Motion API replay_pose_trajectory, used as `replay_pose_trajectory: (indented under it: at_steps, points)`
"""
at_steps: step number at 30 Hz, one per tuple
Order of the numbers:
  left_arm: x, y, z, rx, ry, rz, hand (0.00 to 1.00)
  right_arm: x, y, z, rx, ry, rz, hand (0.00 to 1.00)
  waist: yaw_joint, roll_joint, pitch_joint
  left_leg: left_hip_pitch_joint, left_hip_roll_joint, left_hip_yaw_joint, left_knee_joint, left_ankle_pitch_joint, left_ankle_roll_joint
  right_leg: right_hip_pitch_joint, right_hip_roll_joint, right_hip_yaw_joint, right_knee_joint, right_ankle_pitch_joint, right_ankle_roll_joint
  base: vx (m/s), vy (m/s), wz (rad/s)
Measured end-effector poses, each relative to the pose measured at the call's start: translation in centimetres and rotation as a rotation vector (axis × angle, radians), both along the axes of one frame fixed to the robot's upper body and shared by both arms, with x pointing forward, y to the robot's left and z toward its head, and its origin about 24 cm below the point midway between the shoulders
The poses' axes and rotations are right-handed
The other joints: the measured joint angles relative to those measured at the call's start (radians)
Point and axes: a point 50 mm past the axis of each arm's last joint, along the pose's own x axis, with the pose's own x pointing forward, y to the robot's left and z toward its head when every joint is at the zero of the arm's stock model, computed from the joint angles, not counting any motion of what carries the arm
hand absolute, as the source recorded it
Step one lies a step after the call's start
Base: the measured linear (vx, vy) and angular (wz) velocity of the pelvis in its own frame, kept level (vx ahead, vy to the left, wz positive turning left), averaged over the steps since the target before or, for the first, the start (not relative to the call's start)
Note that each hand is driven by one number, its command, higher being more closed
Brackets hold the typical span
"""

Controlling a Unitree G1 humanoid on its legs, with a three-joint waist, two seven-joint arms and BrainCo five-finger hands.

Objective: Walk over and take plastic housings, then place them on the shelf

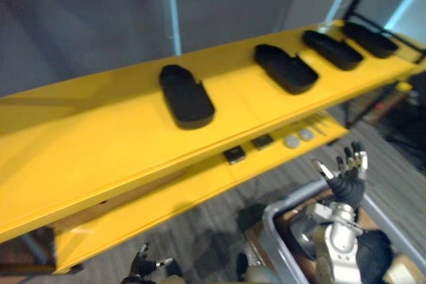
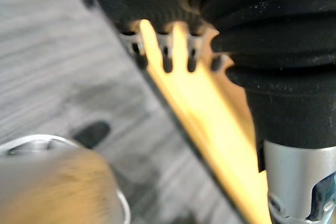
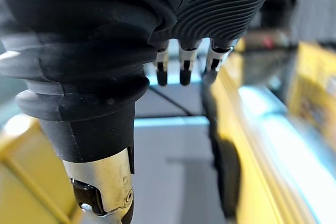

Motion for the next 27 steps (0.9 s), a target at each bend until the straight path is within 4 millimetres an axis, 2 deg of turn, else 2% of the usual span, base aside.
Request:
replay_pose_trajectory:
  at_steps: [3,4,5,6,7,8,9,10,11,12,13,14,15,16,17,18,19,20,23,27]
  points:
    - [0.0,-0.6,-0.2,-0.001,0.024,-0.02,0.0,-1.3,-0.8,-1.1,-0.018,0.062,-0.025,0.0,-0.031,0.014,-0.007,-0.004,-0.017,0.001,0.0,0.0,-0.009,-0.018,-0.012,-0.007,-0.005,-0.004,0.002,-0.14,-0.011,-0.13]
    - [0.1,-0.4,-0.2,0.003,0.027,-0.019,0.0,-1.7,-1.0,-1.4,-0.019,0.08,-0.032,0.0,-0.038,0.002,-0.009,-0.004,-0.026,0.006,0.008,0.009,0.002,-0.025,-0.026,-0.007,-0.011,-0.005,0.003,-0.07,0.034,-0.21]
    - [0.2,-0.8,-0.3,-0.01,0.03,-0.016,0.0,-2.3,-1.2,-1.7,-0.026,0.104,-0.038,0.0,-0.035,0.022,-0.012,-0.002,-0.03,0.001,0.047,-0.021,0.017,-0.029,-0.026,0.001,-0.017,-0.004,0.008,-0.01,0.028,-0.32]
    - [0.0,-1.0,-0.4,-0.017,0.039,-0.018,0.0,-2.6,-1.2,-1.9,-0.024,0.114,-0.041,0.0,-0.038,0.029,-0.015,-0.001,-0.027,0.005,0.03,-0.025,0.017,-0.027,-0.019,0.004,-0.028,-0.005,0.021,-0.05,0.035,-0.36]
    - [-0.5,-1.9,-0.7,-0.043,0.055,-0.025,0.0,-3.0,-1.5,-2.1,-0.03,0.127,-0.045,0.0,-0.041,0.074,-0.026,-0.003,-0.006,0.02,-0.002,-0.018,0.007,-0.019,-0.003,-0.003,-0.031,-0.019,0.035,-0.02,0.049,-0.15]
    - [-0.6,-2.2,-0.8,-0.044,0.061,-0.065,0.0,-3.1,-1.7,-2.1,-0.036,0.127,-0.045,0.0,-0.051,0.08,-0.022,-0.002,0.005,0.021,-0.001,-0.018,0.004,-0.025,0.009,0.001,0.045,-0.022,-0.008,0.01,0.058,-0.09]
    - [-0.5,-1.9,-0.6,-0.038,0.058,-0.076,0.0,-3.2,-1.8,-2.0,-0.04,0.124,-0.044,0.0,-0.052,0.061,-0.029,-0.001,-0.006,0.024,-0.001,-0.017,0.004,-0.016,0.004,0.003,0.057,-0.049,-0.016,0.08,0.043,-0.39]
    - [-0.3,-0.9,-0.5,-0.015,0.06,-0.091,0.0,-2.8,-1.9,-1.6,-0.058,0.1,-0.02,0.0,-0.038,0.022,-0.026,-0.006,-0.02,-0.005,0.07,-0.036,0.008,-0.013,-0.019,0.038,0.04,-0.05,0.019,0.05,-0.001,-0.49]
    - [-0.5,-0.9,-0.5,-0.015,0.06,-0.095,0.0,-2.4,-1.8,-1.3,-0.066,0.086,0.0,0.0,-0.033,0.019,-0.026,-0.029,-0.009,-0.029,0.13,-0.068,0.001,-0.017,-0.019,0.054,0.041,-0.046,0.015,0.01,-0.008,-0.62]
    - [-0.5,-0.7,-0.4,-0.011,0.056,-0.093,0.0,-2.0,-1.6,-1.0,-0.073,0.066,0.027,0.0,-0.03,0.014,-0.027,-0.066,-0.003,-0.093,0.227,-0.1,0.021,-0.03,-0.019,0.075,0.049,-0.034,0.013,-0.11,0.003,-1.14]
    - [-0.7,-0.6,-0.4,-0.017,0.049,-0.065,0.0,-0.5,-1.2,0.3,-0.118,0.005,0.118,0.0,-0.004,0.03,-0.024,-0.157,0.006,-0.356,0.427,-0.198,0.032,-0.071,0.016,0.156,0.061,-0.025,0.009,-0.12,0.031,-1.73]
    - [-1.3,-1.2,-0.7,-0.053,0.054,-0.016,0.0,0.5,-0.8,1.3,-0.164,-0.032,0.188,0.0,0.014,0.064,-0.024,-0.17,0.002,-0.489,0.482,-0.271,0.027,-0.088,0.046,0.21,0.05,-0.022,0.003,-0.17,0.129,-2.25]
    - [-2.0,-2.0,-0.9,-0.078,0.063,0.016,0.0,1.4,-0.4,1.9,-0.196,-0.052,0.247,0.0,0.022,0.1,-0.027,-0.167,-0.004,-0.578,0.493,-0.336,0.03,-0.105,0.075,0.254,0.033,-0.022,-0.004,-0.13,0.19,-1.78]
    - [-2.2,-2.5,-1.0,-0.095,0.064,0.034,0.0,2.0,-0.1,2.3,-0.211,-0.066,0.28,0.0,0.028,0.122,-0.024,-0.165,-0.002,-0.614,0.482,-0.379,0.002,-0.107,0.097,0.276,0.013,-0.024,-0.009,-0.13,0.241,-1.92]
    - [-2.4,-2.5,-1.1,-0.105,0.063,0.077,0.0,2.7,0.9,1.7,-0.195,-0.049,0.32,0.0,0.053,0.142,-0.017,-0.16,0.001,-0.593,0.488,-0.402,0.002,-0.161,0.125,0.28,0.161,-0.025,-0.02,-0.03,0.205,-1.36]
    - [-2.3,-2.3,-1.0,-0.1,0.058,0.077,0.0,2.7,1.1,1.4,-0.186,-0.042,0.324,0.0,0.049,0.128,-0.017,-0.159,-0.011,-0.594,0.487,-0.404,0.005,-0.166,0.12,0.272,0.202,-0.027,-0.019,0.03,0.153,-1.14]
    - [-2.1,-1.5,-0.8,-0.078,0.046,0.07,0.0,2.8,1.3,1.2,-0.18,-0.036,0.334,0.0,0.054,0.085,-0.021,-0.159,-0.037,-0.572,0.496,-0.402,0.006,-0.149,0.097,0.276,0.167,-0.059,-0.007,0.02,0.142,-0.54]
    - [-1.8,-1.4,-0.8,-0.077,0.042,0.068,0.0,3.0,1.4,1.4,-0.183,-0.043,0.338,0.0,0.058,0.09,-0.013,-0.167,-0.035,-0.569,0.513,-0.405,0.012,-0.134,0.093,0.277,0.123,-0.038,-0.007,-0.02,0.121,-0.47]
    - [-1.7,-1.5,-0.6,-0.072,0.021,0.052,0.0,3.2,1.6,1.5,-0.177,-0.05,0.34,0.0,0.06,0.081,-0.012,-0.179,-0.046,-0.55,0.519,-0.41,0.016,-0.135,0.081,0.295,0.082,-0.005,0.013,-0.01,0.101,-0.17]
    - [-1.1,-1.8,-0.5,-0.065,-0.013,0.062,0.0,3.7,2.0,1.1,-0.168,-0.038,0.349,0.0,0.061,0.099,-0.007,-0.181,-0.064,-0.551,0.539,-0.42,0.024,-0.116,0.065,0.297,0.051,0.018,0.043,0.05,0.121,0.0]
